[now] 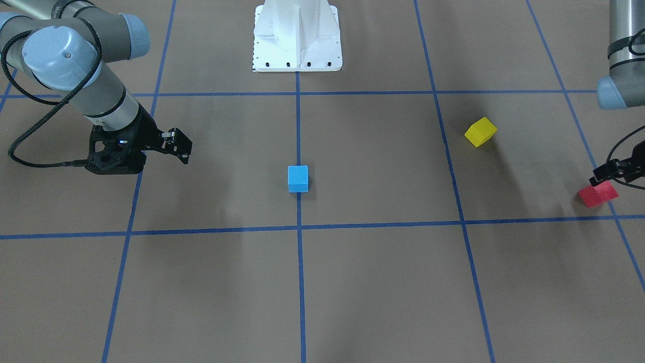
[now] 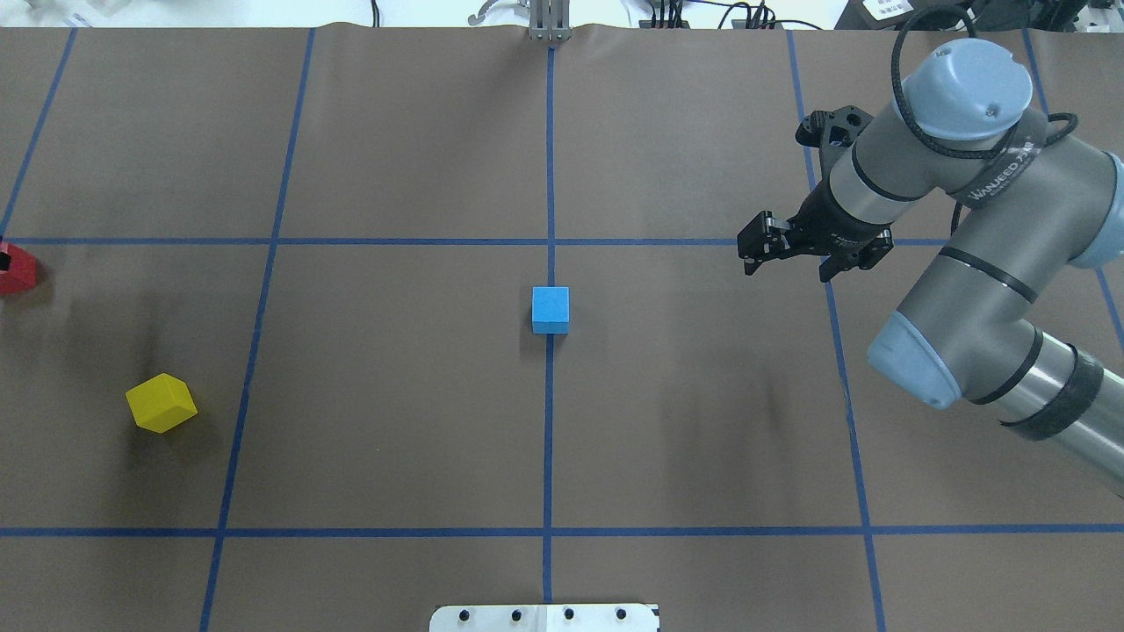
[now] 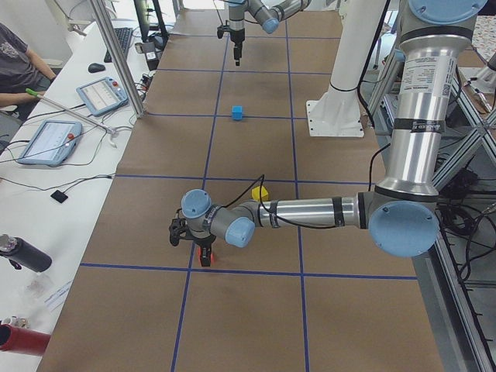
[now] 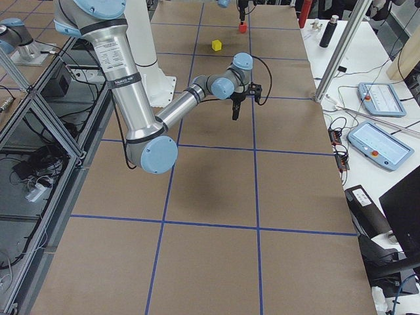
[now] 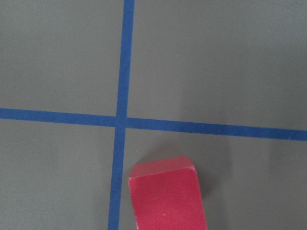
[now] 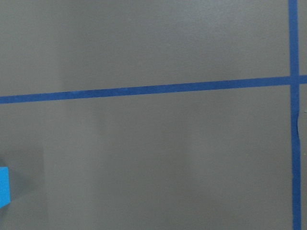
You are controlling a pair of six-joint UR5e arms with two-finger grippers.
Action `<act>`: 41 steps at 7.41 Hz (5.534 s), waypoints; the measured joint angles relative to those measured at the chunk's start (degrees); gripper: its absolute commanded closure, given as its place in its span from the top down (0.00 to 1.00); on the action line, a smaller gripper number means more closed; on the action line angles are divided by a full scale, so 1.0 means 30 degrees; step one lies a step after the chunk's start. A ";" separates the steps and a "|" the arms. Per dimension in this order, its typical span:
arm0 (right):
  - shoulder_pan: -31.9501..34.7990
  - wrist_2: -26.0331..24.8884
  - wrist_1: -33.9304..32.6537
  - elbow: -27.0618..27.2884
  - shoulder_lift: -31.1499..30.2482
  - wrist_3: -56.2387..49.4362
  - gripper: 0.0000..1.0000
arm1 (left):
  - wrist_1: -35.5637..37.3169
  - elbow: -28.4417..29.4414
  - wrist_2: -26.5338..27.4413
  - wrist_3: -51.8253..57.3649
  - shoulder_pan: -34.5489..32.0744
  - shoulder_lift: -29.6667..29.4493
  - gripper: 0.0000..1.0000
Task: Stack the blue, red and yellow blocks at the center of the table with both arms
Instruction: 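Raise the right gripper away while the left gripper grasps the red cube, then carry the red cube with the left gripper above the blue cube, then lower the red cube onto the blue cube and hold it there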
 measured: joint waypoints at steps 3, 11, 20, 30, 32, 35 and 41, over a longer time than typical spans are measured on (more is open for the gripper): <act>0.0023 0.0013 -0.0007 0.0153 -0.0161 -0.0026 1.00 | -0.0158 0.1360 0.0003 -0.0040 0.0279 -0.0891 0.99; 0.0026 -0.0016 0.0022 0.0133 -0.0293 0.0002 1.00 | 0.0082 0.1986 -0.0298 -0.1041 0.0986 -0.1944 0.00; 0.5567 0.1167 0.0080 -0.0703 -0.5087 -1.0094 1.00 | 1.0540 -0.6451 0.5090 -1.2118 1.0832 -1.2665 0.00; 0.6402 0.1131 0.0146 -0.1422 -0.5401 -1.1409 1.00 | 0.9267 -0.0368 0.6701 -1.2145 1.3262 -1.6999 0.00; 0.6388 0.1127 0.0165 -0.1426 -0.5399 -1.1389 1.00 | 0.9267 -0.0117 0.6710 -1.1828 1.3282 -1.7188 0.00; 0.6382 0.1126 0.0169 -0.1416 -0.5376 -1.1347 1.00 | 0.9267 0.0103 0.6712 -1.1664 1.3278 -1.7286 0.00; 0.6382 0.1126 0.0141 -0.1472 -0.5374 -1.1310 1.00 | 0.9321 0.0300 0.6712 -1.1825 1.3460 -1.7365 0.00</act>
